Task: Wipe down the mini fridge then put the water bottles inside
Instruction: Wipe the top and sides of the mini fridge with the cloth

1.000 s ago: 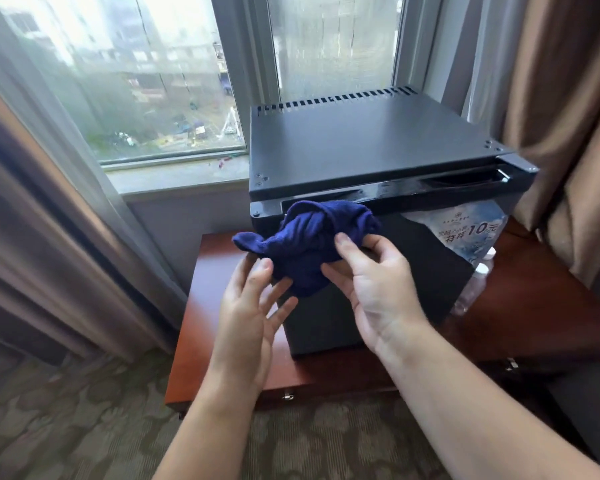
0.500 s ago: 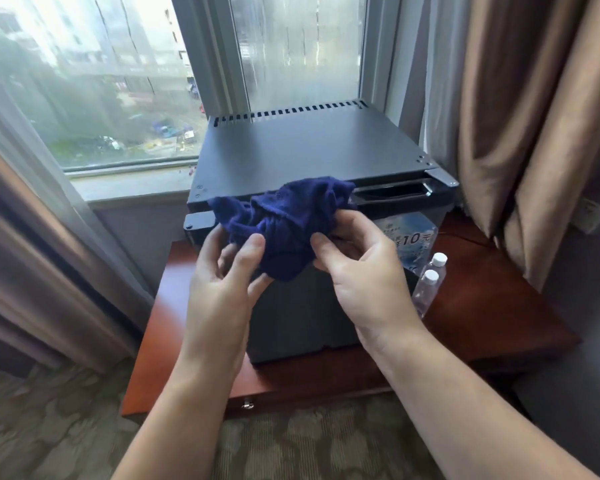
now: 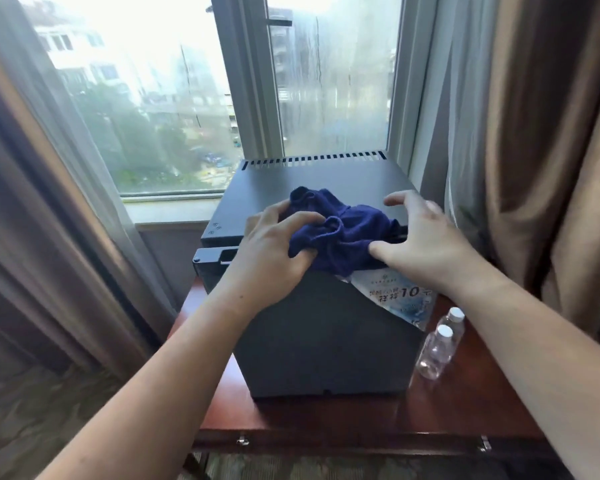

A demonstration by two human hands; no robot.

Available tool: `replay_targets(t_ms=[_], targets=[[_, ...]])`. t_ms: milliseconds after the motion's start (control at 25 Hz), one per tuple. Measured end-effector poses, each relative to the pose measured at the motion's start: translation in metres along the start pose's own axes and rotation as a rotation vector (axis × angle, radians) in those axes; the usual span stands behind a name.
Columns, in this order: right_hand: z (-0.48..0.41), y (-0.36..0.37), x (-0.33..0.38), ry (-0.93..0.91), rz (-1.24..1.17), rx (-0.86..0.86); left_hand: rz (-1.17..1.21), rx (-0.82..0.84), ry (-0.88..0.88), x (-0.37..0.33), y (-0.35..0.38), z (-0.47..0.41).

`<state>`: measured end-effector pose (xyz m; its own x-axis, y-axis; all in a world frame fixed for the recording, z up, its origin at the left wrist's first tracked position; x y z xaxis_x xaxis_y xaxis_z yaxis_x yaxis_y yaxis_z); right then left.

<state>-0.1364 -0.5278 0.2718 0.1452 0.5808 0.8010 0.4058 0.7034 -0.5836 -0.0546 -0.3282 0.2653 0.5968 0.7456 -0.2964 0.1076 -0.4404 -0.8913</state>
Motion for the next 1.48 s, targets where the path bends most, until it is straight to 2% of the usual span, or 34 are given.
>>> replay_targets(t_ms=[120,360,560,880,1000,1240,1360,1480], targets=[[-0.007,0.036,0.007,-0.027,0.095,0.154,-0.030,-0.024,-0.039,0.001,0.000,0.001],[-0.020,0.100,0.032,-0.150,0.171,0.247,0.011,-0.046,-0.070,0.031,-0.008,0.016],[-0.027,0.146,0.082,-0.249,0.087,0.246,-0.001,-0.043,-0.088,0.097,-0.026,0.013],[-0.066,0.219,0.150,-0.092,0.018,0.114,0.011,0.107,0.037,0.205,-0.036,0.003],[-0.070,0.240,0.165,-0.061,-0.021,0.079,0.211,0.165,0.050,0.235,-0.029,0.007],[-0.066,0.271,0.187,-0.090,0.103,0.050,0.641,0.213,-0.043,0.250,0.002,0.009],[-0.067,0.294,0.187,-0.185,0.281,0.123,0.755,0.238,-0.144,0.256,0.034,0.014],[-0.067,0.323,0.185,-0.270,0.595,0.216,0.870,0.269,-0.246,0.266,0.063,0.021]])
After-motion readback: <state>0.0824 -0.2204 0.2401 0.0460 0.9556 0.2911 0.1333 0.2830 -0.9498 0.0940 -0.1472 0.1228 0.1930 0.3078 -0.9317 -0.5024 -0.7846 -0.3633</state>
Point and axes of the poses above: each hand's wrist, its own z-axis away from the middle knuckle, its own y-axis out of the palm, x = y × z, the point moved 8 cm from there along -z, towards the middle knuckle, and after that the axes turned 14 degrees about -z, right-handed, at the moved point
